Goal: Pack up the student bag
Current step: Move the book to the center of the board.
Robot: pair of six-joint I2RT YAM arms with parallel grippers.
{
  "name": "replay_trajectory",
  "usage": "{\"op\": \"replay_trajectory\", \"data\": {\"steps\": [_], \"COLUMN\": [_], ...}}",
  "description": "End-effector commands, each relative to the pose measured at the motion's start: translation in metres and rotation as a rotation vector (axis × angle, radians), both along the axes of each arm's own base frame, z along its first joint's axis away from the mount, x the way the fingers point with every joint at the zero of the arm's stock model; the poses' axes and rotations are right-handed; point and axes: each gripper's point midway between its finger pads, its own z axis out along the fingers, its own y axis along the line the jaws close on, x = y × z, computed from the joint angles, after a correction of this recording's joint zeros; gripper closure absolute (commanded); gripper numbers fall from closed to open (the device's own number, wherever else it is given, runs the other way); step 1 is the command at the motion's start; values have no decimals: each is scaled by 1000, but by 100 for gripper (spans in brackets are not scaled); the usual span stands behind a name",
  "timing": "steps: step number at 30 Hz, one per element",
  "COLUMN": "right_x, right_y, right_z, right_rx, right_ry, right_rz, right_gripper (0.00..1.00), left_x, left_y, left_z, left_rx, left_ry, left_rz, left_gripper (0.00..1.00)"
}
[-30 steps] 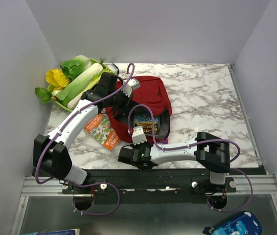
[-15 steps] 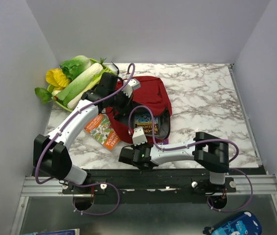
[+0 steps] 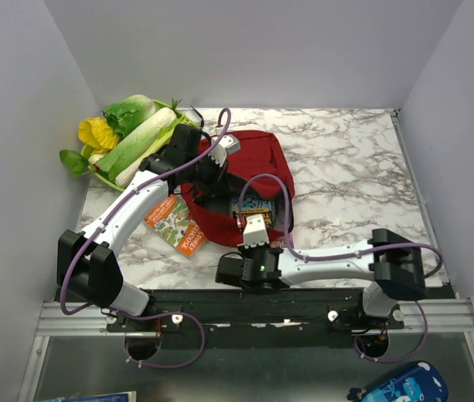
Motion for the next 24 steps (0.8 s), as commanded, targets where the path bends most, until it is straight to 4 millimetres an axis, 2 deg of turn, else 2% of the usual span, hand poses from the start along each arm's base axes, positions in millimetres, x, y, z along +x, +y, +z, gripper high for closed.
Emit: {"op": "replay_trajectory", "data": {"steps": [1,5,10,12,15,17,19,21,22,23,24], "right_x": [-15,-28,-32,-34,-34,-33,-31,-30,-31,-27,-33], "right_y": [-28,-58,-83,-85,-78,-76,-80,-83,-90,-87,-82], "right_z": [56,89,134,158,190,203,204,188,166,157,139], "right_rx": [67,116,201,232,253,267,274,302,261,301,306], "right_ry": [-101,-128,-172,-194,-217,-227,-234,-176,-149,-126,-50], "right_rz": [-66,-119,-139,-103,-25,18,30,-6,-11,-29,-17], "right_gripper": [99,99,99,99,99,99,99,99,85,74,65], "left_x": [-5,-6,-7,-7,-7,-8,-8,-6,-5,-3,-1], "left_y": [-7,-6,-5,-4,-3,-3,-3,-3,-3,-4,-5], "left_z": [5,2,2,1,-1,-3,-2,0,3,6,7], "left_rx": [-30,-24,-18,-14,-8,-6,-8,-8,-13,-18,-19], "left_ry": [11,15,10,9,8,14,11,2,-2,-14,-18], "left_rz": [-12,-14,-17,-19,-21,-22,-24,-21,-15,-11,-3], "left_gripper": [100,100,100,100,100,100,100,100,100,100,100]}}
